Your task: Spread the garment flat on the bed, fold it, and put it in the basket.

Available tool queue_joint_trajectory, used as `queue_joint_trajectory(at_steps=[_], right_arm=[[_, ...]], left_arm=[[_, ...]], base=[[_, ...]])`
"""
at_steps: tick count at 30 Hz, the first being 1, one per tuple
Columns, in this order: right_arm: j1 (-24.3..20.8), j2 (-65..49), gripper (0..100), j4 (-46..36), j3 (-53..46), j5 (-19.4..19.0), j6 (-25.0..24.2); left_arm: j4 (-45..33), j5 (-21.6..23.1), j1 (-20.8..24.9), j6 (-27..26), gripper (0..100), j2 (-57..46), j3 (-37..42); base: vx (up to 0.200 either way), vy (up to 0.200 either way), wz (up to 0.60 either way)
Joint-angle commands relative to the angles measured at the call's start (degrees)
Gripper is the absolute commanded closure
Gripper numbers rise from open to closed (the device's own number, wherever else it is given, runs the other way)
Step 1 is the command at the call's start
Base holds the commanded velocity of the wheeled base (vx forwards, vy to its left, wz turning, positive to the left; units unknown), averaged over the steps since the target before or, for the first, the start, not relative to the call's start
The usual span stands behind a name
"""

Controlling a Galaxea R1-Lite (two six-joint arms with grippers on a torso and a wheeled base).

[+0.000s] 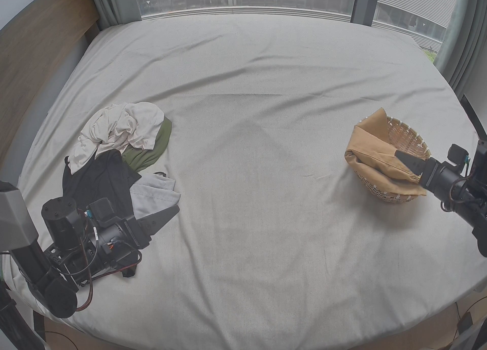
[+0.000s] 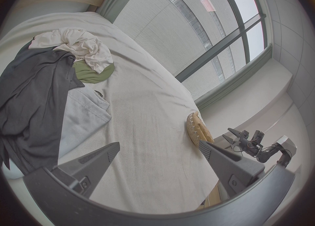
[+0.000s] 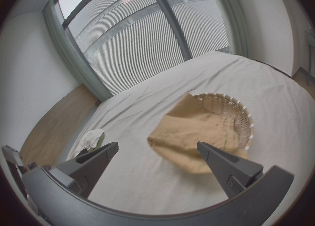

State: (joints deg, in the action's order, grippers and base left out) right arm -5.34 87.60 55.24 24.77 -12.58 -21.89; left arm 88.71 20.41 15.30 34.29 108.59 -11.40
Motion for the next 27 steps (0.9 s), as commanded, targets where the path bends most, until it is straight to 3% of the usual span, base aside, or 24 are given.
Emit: queue_joint_trajectory(at_steps=[1, 3, 6, 7, 9, 14, 19, 23, 24, 26, 27], right_arm=[[-9.43, -9.73, 0, -0.66, -9.21, -1.75, 2.03], [-11.54, -13.69, 0, -0.92, -12.29, -1.75, 2.21], [-11.89, -15.09, 0, -0.92, -13.35, -1.75, 2.38], [-12.15, -21.16, 0, -1.01, -18.18, -1.83, 3.26], [-12.06, -24.67, 0, -1.18, -20.82, -1.83, 3.35], [-11.62, -33.29, 0, -5.23, -24.07, -1.83, 3.79], [-9.25, -48.93, 0, -20.96, -22.57, -1.83, 3.88], [-7.32, -56.58, 0, -27.81, -21.70, -1.83, 3.88], [-6.26, -61.06, 0, -31.68, -21.43, -1.92, 3.96], [-6.17, -61.94, 0, -32.47, -21.43, -1.92, 3.96], [-5.30, -69.23, 0, -38.98, -20.55, -2.01, 4.05]], left_arm=[[-0.12, 4.47, -0.09, 0.07, 0, -11.47, 4.89], [-0.47, 7.37, -0.62, -0.37, 0, -17.01, 7.36], [-0.73, 7.98, -0.97, -0.72, 0, -18.77, 8.23], [-3.46, 8.86, -1.59, -6.26, 0, -24.83, 11.31], [-7.85, 8.68, -2.56, -9.51, 0, -28.17, 11.40], [-14.44, 8.77, -4.14, -13.11, 0, -36.08, 11.40], [-23.85, 8.60, -4.31, -17.15, 0, -47.86, 11.40], [-33.08, 8.42, -4.31, -21.81, 0, -55.51, 11.40], [-39.05, 8.25, -4.31, -23.31, 0, -60.25, 11.40], [-40.20, 8.25, -4.31, -23.39, 0, -61.13, 11.40], [-49.16, 8.07, -4.40, -23.48, 0, -69.04, 11.31]], base=[[0.000, 0.000, 0.00], [0.000, 0.000, 0.00], [0.000, 0.000, 0.00], [0.000, 0.000, 0.00], [0.000, 0.000, 0.00], [0.000, 0.000, 0.00], [0.000, 0.000, 0.00], [0.000, 0.000, 0.00], [0.000, 0.000, 0.00], [0.000, 0.000, 0.00], [0.000, 0.000, 0.00]])
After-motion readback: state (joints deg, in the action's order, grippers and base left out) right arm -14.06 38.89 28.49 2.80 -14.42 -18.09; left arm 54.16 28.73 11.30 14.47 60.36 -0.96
